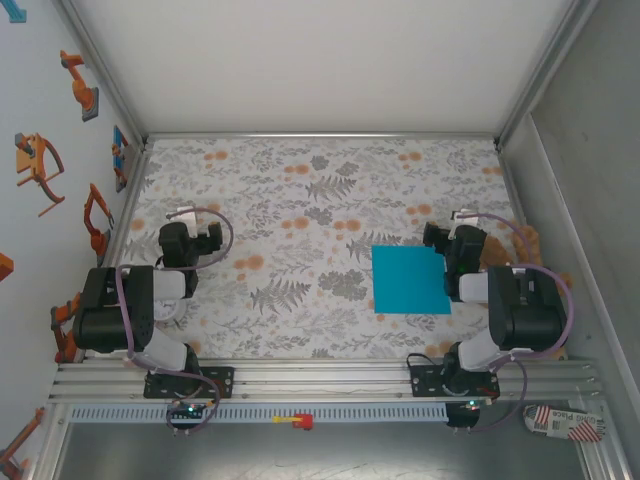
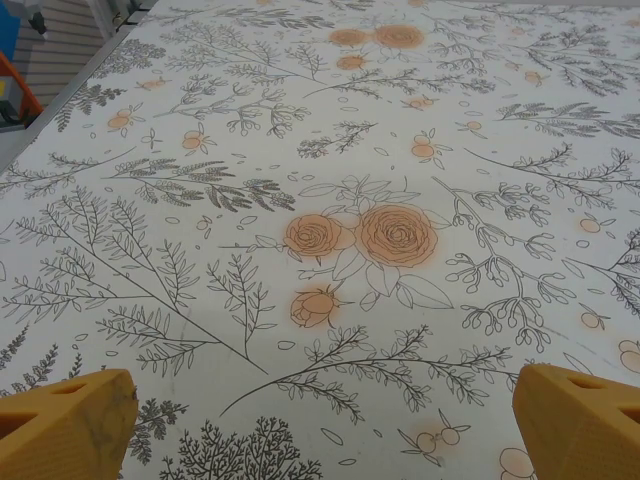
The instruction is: Fold a paper plane with a square sheet of paper (pick it up from the middle)
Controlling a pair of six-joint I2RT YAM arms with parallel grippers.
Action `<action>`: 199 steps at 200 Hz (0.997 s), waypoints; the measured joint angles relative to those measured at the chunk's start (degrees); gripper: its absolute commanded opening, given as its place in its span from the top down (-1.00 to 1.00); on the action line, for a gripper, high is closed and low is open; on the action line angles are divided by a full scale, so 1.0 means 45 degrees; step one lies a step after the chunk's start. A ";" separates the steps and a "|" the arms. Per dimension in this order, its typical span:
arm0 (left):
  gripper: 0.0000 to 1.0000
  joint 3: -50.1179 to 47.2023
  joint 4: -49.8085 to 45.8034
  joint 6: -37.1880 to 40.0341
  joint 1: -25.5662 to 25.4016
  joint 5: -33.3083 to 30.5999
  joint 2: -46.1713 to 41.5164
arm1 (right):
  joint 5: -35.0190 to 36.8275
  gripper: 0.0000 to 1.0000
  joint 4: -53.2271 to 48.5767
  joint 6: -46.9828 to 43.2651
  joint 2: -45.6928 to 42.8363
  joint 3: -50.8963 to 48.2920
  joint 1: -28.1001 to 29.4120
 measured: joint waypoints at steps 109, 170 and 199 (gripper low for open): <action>-0.93 0.0005 -0.0005 -0.0015 0.0010 0.0000 0.0000 | 0.0000 -0.99 0.0005 0.0000 0.0000 0.0005 0.0000; -0.92 0.0005 0.0005 -0.0015 0.0010 0.0000 0.0000 | -0.0170 -0.99 -0.0053 -0.0155 -0.0146 0.0005 0.0000; -0.92 0.0049 -0.0199 -0.0015 -0.0087 -0.0398 -0.0078 | -0.0316 -0.99 -0.0675 -0.0316 -0.1098 0.0039 0.0005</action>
